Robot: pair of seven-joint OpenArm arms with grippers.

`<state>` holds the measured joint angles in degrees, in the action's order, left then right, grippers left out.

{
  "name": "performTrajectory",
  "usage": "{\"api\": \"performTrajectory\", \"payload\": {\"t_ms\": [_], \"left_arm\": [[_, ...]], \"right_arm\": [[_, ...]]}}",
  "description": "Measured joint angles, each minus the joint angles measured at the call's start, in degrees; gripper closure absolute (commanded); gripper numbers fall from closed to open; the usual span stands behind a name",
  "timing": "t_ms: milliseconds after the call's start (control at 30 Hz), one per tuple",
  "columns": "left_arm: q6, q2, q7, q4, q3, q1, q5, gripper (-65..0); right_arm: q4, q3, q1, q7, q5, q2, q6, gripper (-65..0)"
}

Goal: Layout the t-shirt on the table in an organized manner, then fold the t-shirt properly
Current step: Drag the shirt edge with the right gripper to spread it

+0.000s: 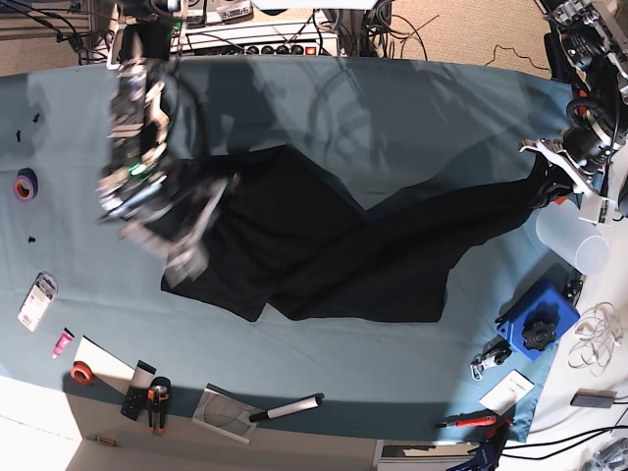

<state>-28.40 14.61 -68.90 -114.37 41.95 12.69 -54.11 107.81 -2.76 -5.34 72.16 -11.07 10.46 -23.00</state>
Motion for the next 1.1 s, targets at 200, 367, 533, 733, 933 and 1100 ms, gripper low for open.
{"api": "performTrajectory", "payload": {"t_ms": [200,367,533,733,933,1100], "left_arm": [[0.00,0.00,0.00,0.00,0.02,0.13,0.00,0.0],[0.00,0.00,0.26,0.00,0.02,0.15,0.02,0.0],[0.00,0.00,0.81,0.00,0.02,0.13,0.02,0.0],[0.00,0.00,0.83,0.00,0.02,0.13,0.02,0.0],[-2.36,0.00,0.85,0.00,0.02,0.13,-0.13,0.0],[-2.36,0.00,1.49,0.00,0.02,0.15,-0.17,0.0]], "right_arm": [[-1.90,-16.11,-3.78,-5.79,-1.07,0.13,3.78,-20.2],[-13.73,-24.98,-7.13,-7.34,-8.24,0.02,1.62,-20.2],[-28.81,-27.15,-11.74,-12.92,-8.35,0.02,-1.57,-20.2],[-35.93,-26.86,-14.97,-7.56,-8.35,-0.28,-1.68,-20.3],[-35.93,-26.86,-14.95,-3.50,-11.10,0.00,-8.52,-31.3],[-35.93,-26.86,-15.06,-5.11,-11.43,0.00,-7.37,-31.3]]}}
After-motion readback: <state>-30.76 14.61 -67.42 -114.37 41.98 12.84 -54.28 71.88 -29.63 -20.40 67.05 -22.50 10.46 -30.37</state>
